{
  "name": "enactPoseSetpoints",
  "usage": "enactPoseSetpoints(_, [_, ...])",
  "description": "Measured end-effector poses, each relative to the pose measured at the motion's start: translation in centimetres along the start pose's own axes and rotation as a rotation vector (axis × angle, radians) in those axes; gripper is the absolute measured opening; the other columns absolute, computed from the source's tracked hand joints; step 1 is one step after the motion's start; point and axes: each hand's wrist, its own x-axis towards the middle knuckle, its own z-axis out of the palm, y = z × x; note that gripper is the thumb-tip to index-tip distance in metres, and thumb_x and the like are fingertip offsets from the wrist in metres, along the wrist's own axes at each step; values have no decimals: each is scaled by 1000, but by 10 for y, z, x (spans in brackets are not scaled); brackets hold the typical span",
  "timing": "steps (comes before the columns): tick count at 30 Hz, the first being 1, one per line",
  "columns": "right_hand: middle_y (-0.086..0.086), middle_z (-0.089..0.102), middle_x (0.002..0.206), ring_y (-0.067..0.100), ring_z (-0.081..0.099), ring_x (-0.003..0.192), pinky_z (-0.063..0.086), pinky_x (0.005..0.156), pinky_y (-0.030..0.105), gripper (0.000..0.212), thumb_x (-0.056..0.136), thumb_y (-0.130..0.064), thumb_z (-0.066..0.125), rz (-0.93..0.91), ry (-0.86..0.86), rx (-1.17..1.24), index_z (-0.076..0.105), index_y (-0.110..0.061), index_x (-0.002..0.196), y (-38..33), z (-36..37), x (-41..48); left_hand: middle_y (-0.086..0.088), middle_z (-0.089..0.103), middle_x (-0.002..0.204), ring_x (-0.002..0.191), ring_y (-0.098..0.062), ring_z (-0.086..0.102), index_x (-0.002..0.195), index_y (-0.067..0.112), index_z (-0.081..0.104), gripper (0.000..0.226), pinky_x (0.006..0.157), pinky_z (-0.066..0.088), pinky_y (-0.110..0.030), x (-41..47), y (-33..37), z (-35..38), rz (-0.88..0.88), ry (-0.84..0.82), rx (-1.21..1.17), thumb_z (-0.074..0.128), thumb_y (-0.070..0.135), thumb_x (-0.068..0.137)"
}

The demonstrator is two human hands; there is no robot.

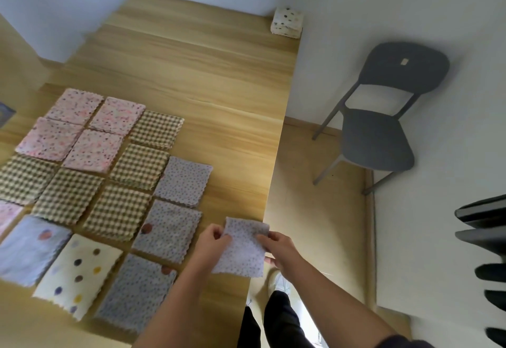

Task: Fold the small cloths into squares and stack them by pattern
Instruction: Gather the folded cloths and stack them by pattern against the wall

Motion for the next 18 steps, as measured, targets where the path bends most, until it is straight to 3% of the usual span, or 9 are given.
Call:
enactPoseSetpoints(2, [10, 67, 114, 18, 65, 97, 54, 77, 31, 30, 89, -19, 68, -59, -81, 74, 61, -5, 114, 0, -6, -5, -7, 57, 88, 70, -19, 58, 92, 8, 49, 13, 55, 47, -28, -5, 3, -7, -5, -146, -171, 61, 10, 89])
enactPoseSetpoints(3, [10, 67, 117, 20, 65, 103, 54, 85, 35, 36, 87, -22, 71, -78, -126, 100, 61, -5, 117, -1, -9, -8, -9, 63, 100, 83, -24, 65, 103, 9, 52, 22, 64, 54, -34, -7, 4, -9, -6, -201, -263, 66, 11, 85])
enactPoseSetpoints(5, [9, 66, 122, 24, 63, 112, 48, 100, 45, 53, 79, -31, 77, -85, -217, 132, 58, -8, 123, -4, -16, -14, -11, 66, 114, 102, -31, 66, 118, 13, 55, 45, 83, 56, -47, -10, 5, -13, -6, -285, -384, 70, 15, 75])
enactPoseSetpoints(7, [11, 64, 126, 28, 60, 117, 44, 105, 48, 61, 77, -35, 76, -88, -328, 134, 56, -8, 128, -6, -23, -18, -12, 67, 117, 107, -32, 65, 121, 13, 57, 50, 90, 52, -51, -13, 6, -13, 16, -345, -410, 67, 16, 73])
enactPoseSetpoints(11, [17, 62, 126, 32, 59, 119, 46, 102, 44, 56, 78, -16, 71, -56, -452, 221, 52, 0, 128, -11, -30, -29, -11, 68, 115, 105, -29, 66, 119, 10, 61, 41, 90, 53, -47, -17, 7, -9, 45, -374, -372, 67, 18, 79])
enactPoseSetpoints(13, [19, 61, 127, 33, 59, 118, 47, 101, 45, 56, 78, -11, 70, -54, -459, 231, 50, 0, 129, -12, -30, -33, -7, 69, 107, 96, -22, 67, 113, 10, 63, 23, 77, 55, -28, -21, 7, -8, 147, -184, -200, 60, 17, 92])
enactPoseSetpoints(14, [19, 61, 128, 34, 59, 118, 47, 101, 46, 57, 78, -11, 69, -57, -449, 228, 50, 0, 130, -12, -29, -35, -4, 67, 106, 96, -18, 64, 111, 12, 63, 18, 74, 51, -22, -18, 1, -11, 216, 20, -22, 55, 16, 95])
enactPoseSetpoints(16, [19, 60, 129, 34, 59, 118, 47, 101, 46, 58, 78, -12, 69, -57, -418, 232, 49, -1, 132, -12, -31, -36, -5, 58, 119, 110, -18, 52, 118, 15, 60, 24, 86, 44, -27, -9, -12, -25, 321, 447, 361, 51, 16, 96])
enactPoseSetpoints(18, [19, 61, 128, 33, 60, 117, 49, 99, 44, 59, 77, -14, 69, -43, -371, 253, 49, 0, 131, -12, -34, -39, -11, 41, 142, 130, -26, 36, 133, 14, 49, 40, 104, 34, -43, 1, -25, -39, 276, 596, 625, 49, 18, 94])
